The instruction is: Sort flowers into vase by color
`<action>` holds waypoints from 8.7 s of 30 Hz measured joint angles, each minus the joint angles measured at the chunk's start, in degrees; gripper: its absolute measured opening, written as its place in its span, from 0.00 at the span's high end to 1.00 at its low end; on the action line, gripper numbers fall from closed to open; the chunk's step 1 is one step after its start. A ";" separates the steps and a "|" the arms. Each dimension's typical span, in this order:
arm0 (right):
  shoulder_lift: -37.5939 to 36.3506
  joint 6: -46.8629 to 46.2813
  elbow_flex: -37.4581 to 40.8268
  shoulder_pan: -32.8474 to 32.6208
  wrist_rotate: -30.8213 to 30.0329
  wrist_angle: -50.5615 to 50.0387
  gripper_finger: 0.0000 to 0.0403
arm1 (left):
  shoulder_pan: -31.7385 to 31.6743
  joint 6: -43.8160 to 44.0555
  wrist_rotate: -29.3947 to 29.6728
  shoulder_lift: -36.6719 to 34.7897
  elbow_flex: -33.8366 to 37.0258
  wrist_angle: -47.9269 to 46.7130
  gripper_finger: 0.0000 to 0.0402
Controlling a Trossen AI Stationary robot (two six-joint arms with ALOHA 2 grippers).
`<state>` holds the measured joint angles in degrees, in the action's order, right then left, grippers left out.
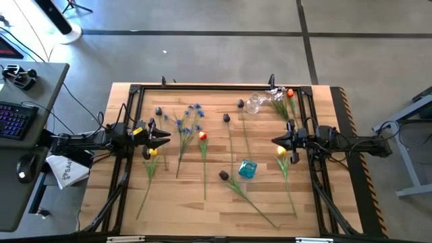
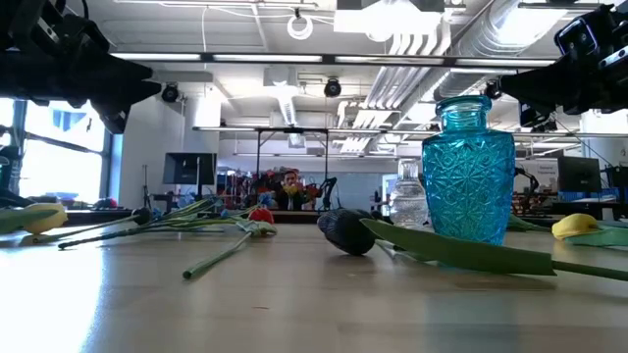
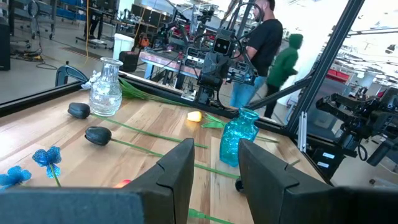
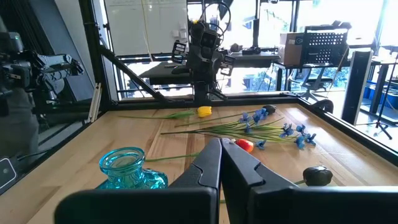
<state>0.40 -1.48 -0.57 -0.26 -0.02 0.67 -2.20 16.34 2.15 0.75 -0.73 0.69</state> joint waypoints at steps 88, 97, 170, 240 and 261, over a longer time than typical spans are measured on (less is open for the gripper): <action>46.39 -44.45 -55.39 0.27 -14.67 -27.15 1.00 | -0.01 -0.04 0.02 -0.02 0.00 0.00 0.72; 57.62 -63.71 -64.20 -0.49 -2.36 -60.75 0.88 | -0.02 -0.04 0.02 0.00 0.00 -0.02 0.72; 49.09 -29.86 -65.43 -7.84 -58.06 -29.95 0.99 | 0.00 -0.01 0.04 -0.01 -0.01 0.02 0.72; 68.49 -14.61 -77.91 29.12 -21.68 -49.08 0.49 | -0.01 -1.45 0.04 -0.01 -0.01 0.04 0.72; 62.62 -49.80 -69.64 3.21 -13.40 -66.24 0.51 | 0.01 36.89 9.52 0.19 -0.11 4.12 0.72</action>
<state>63.03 -51.28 -70.22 2.94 -13.41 -65.56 -2.19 53.23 11.67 0.94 -0.85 4.81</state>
